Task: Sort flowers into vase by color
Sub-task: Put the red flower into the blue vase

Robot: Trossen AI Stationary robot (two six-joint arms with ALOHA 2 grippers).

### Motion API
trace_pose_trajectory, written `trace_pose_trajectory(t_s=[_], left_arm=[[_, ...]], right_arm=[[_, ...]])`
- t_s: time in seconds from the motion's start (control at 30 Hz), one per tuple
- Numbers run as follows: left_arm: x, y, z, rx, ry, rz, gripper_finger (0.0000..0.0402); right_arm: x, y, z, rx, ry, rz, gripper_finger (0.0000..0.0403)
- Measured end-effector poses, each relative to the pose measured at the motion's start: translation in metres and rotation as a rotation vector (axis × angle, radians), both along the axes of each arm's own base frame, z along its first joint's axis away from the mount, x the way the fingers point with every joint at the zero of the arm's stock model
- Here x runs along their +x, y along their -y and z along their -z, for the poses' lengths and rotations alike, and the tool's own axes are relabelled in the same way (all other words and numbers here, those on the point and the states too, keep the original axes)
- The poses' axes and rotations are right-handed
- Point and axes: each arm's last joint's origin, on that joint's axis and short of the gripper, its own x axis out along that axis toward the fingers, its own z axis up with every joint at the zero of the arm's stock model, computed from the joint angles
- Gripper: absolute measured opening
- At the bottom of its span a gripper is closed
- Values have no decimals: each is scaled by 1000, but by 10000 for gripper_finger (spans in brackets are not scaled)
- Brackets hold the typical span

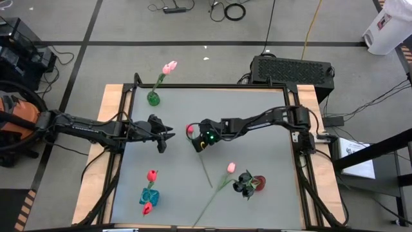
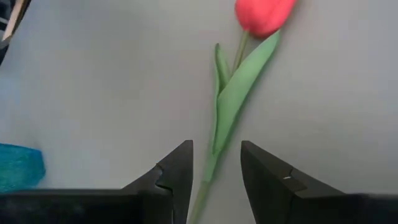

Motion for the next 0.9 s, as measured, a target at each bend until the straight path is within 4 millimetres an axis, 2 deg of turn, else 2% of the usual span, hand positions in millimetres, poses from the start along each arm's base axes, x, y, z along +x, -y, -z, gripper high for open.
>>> trace_pose_trajectory(t_s=[0.17, 0.4, 0.9], left_arm=[[0, 0, 0, 16, -7, 9, 146], [0, 0, 0, 17, -9, 9, 146], [0, 0, 0, 16, -8, 8, 146]], right_arm=[[9, -2, 14, 52, 42, -24, 126], [11, -3, 32, 96, 14, -18, 126], [15, -12, 36, 124, 44, -41, 120]])
